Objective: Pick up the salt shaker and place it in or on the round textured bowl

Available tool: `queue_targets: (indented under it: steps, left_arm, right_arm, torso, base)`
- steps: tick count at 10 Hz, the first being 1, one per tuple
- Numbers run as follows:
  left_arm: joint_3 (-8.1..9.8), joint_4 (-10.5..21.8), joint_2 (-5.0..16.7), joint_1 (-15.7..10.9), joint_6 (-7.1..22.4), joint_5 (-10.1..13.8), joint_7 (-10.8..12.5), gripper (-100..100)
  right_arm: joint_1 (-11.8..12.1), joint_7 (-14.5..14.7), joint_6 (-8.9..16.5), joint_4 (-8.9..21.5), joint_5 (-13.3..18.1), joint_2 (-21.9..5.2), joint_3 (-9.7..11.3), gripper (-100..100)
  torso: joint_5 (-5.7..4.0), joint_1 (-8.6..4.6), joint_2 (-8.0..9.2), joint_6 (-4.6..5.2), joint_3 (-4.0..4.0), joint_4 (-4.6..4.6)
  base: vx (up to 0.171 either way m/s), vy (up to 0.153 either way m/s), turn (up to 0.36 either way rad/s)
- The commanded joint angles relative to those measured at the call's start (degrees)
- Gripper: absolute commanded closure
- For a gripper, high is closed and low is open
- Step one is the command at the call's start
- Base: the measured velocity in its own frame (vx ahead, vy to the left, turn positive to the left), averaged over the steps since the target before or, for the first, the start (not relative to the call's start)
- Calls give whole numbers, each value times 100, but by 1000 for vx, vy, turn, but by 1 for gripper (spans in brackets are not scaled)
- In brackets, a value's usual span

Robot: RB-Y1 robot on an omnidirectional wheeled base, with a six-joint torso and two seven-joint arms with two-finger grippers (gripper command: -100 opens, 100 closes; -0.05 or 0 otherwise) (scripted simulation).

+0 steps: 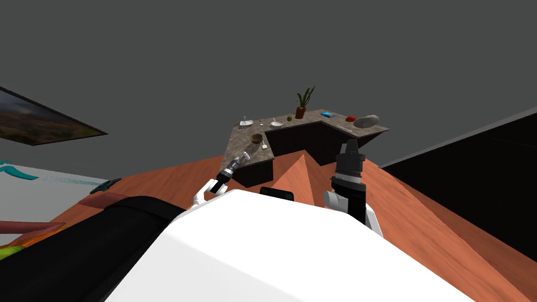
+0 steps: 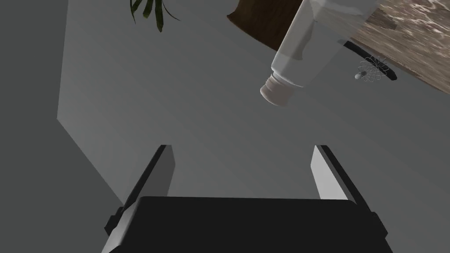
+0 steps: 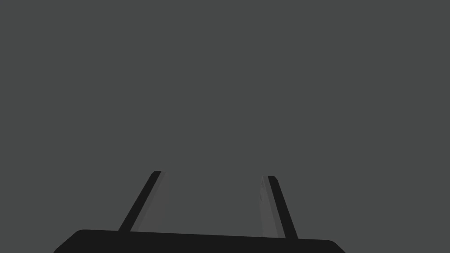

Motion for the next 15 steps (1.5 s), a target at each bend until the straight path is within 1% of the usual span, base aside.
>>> queue_targets:
  steps: [1, 8, 9, 10, 11, 12, 13, 14, 15]
  left_arm:
    - [15, 168, 199, 13, 50, -105, -71, -100]
    - [58, 929, 1059, 60, 257, -567, -380, -100]
    - [70, 1084, 1233, 66, 301, -660, -442, -100]
    - [84, 1179, 1340, 65, 330, -714, -479, -100]
    - [70, 1190, 1242, 20, 262, -678, -463, -100]
    - [70, 1203, 1252, 18, 270, -686, -478, 0]
    - [70, 1201, 1251, 18, 269, -685, -476, -100]
    - [70, 1201, 1251, 18, 269, -685, -476, 100]
    - [70, 1201, 1251, 18, 269, -685, -476, 100]
  right_arm:
    - [0, 0, 0, 0, 0, 0, 0, 0]
    - [0, 0, 0, 0, 0, 0, 0, 0]
    - [0, 0, 0, 0, 0, 0, 0, 0]
    - [0, 0, 0, 0, 0, 0, 0, 0]
    - [1, 0, 0, 0, 0, 0, -1, 0]
    - [1, 0, 0, 0, 0, 0, -1, 0]
    - [1, 0, 0, 0, 0, -1, -1, 0]
    - [1, 0, 0, 0, 0, -1, -1, 0]
    - [1, 0, 0, 0, 0, -1, -1, 0]
  torso:
    - [0, 0, 0, 0, 0, 0]
    - [0, 2, -1, -2, 0, 0]
    - [0, 3, 0, -2, 0, 0]
    - [1, 3, -2, 0, -1, 0]
    - [1, 5, -5, -1, -3, -1]
    - [2, 9, -1, -5, 0, 0]
    - [3, 11, 4, -4, 2, 1]
    - [3, 12, 6, -4, 4, 2]
    - [3, 12, 7, -4, 4, 2]
  base:
    - [13, -38, -127]
    - [15, -35, -141]
    - [21, -31, -180]
    - [33, -23, -167]
    - [16, -6, -25]
    - [0, 0, 0]
    - [0, 0, 0]
    - [0, 0, 0]
    - [0, 0, 0]
